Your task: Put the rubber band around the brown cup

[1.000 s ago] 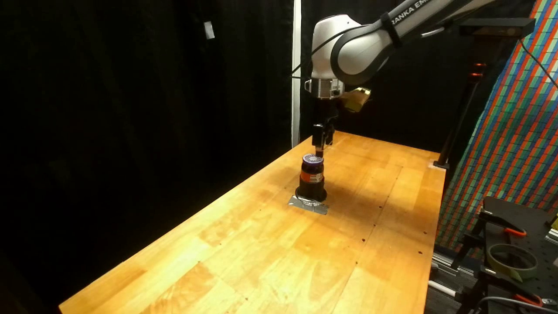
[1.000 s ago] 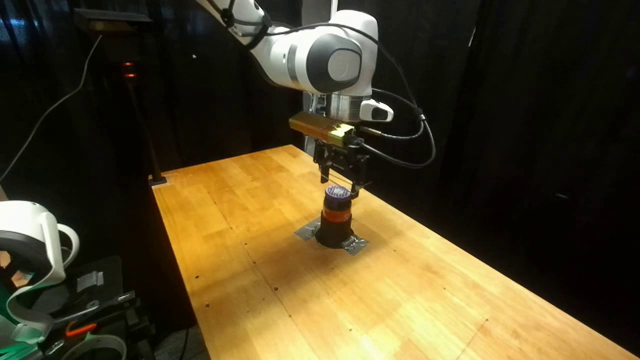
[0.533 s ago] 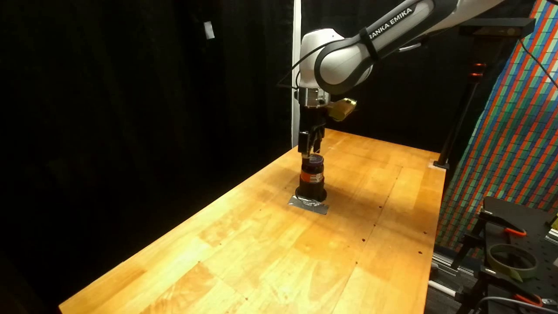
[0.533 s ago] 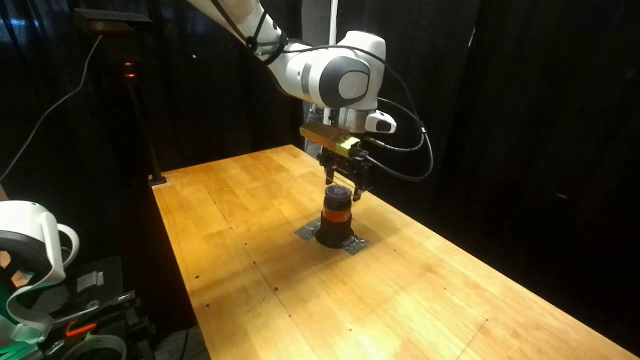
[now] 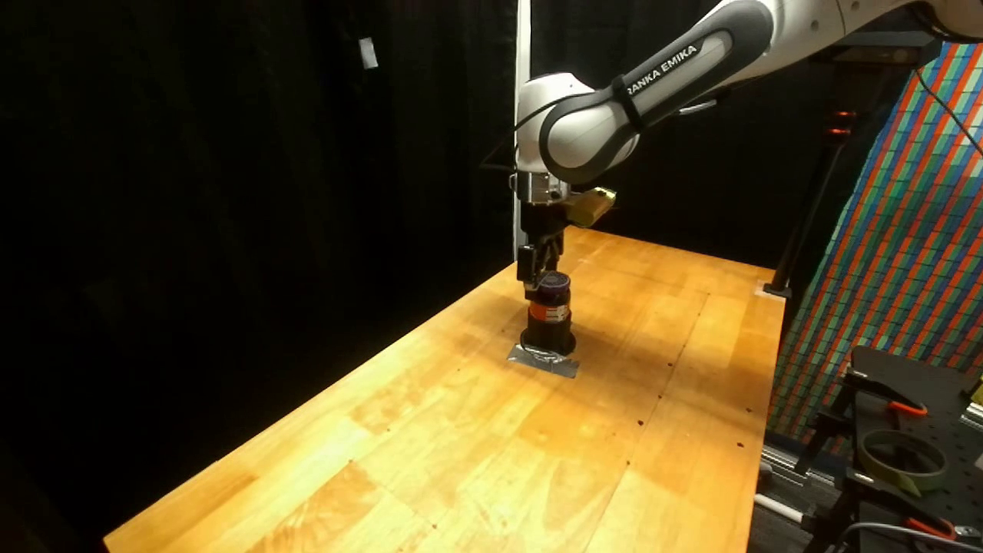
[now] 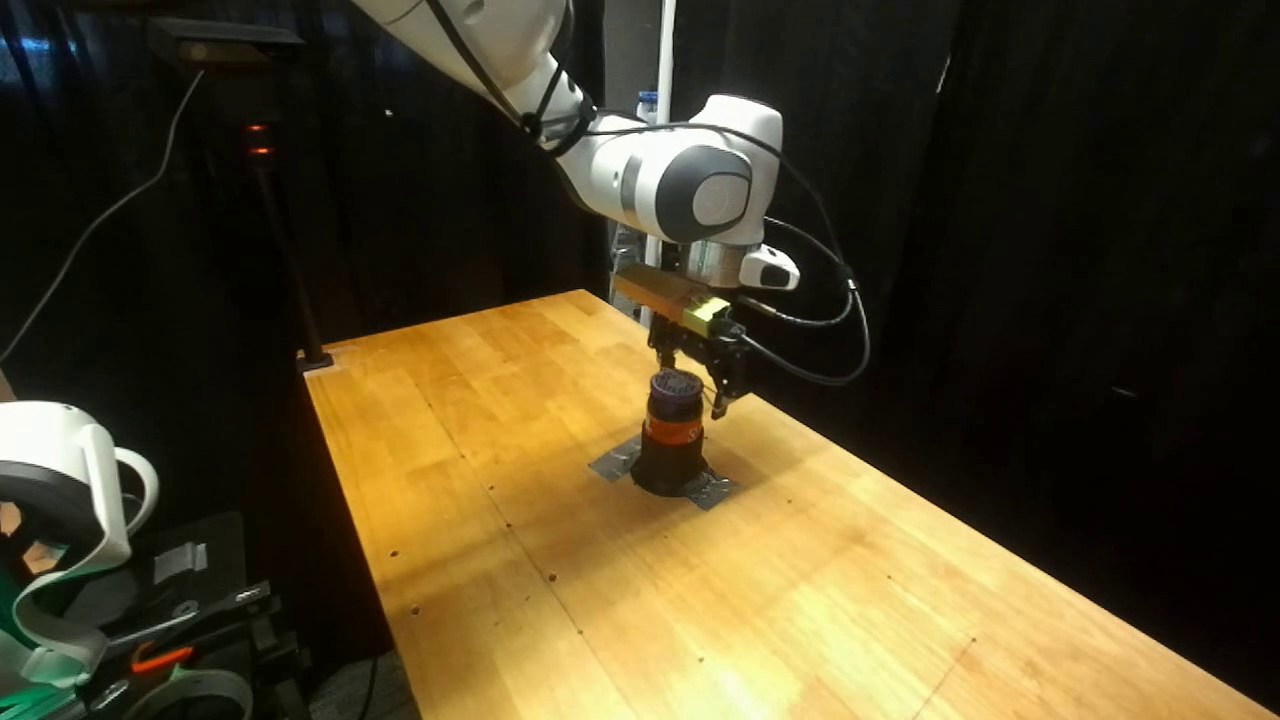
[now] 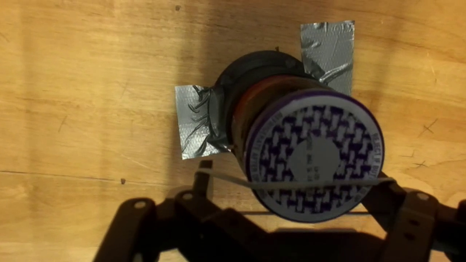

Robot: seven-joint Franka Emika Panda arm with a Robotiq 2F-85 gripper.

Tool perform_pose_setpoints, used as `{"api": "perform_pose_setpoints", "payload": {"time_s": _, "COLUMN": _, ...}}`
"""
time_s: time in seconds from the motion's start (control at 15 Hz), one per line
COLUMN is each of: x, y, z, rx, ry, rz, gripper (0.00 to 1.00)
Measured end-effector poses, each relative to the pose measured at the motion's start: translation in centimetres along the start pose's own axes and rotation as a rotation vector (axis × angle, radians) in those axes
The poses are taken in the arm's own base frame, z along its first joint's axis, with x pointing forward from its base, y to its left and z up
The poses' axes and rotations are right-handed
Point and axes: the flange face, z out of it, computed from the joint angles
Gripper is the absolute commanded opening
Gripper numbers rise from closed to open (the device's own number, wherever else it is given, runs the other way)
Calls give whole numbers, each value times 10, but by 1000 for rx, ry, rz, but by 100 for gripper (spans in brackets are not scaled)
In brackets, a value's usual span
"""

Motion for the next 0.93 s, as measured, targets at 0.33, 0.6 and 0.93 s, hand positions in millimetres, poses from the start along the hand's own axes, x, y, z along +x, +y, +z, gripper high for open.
{"api": "perform_pose_setpoints", "payload": {"time_s": 0.33, "x": -9, "y": 1, "z": 6, "rx": 11, "ry": -113, "rz": 4, "gripper": 100}}
{"api": "perform_pose_setpoints", "payload": {"time_s": 0.6, "x": -14, "y": 5, "z": 5, "rx": 16, "ry": -133, "rz": 11, "gripper": 100}}
{"api": "perform_pose_setpoints", "payload": {"time_s": 0.93, "x": -26, "y": 11, "z": 7, "rx": 50, "ry": -118, "rz": 38, "gripper": 100}}
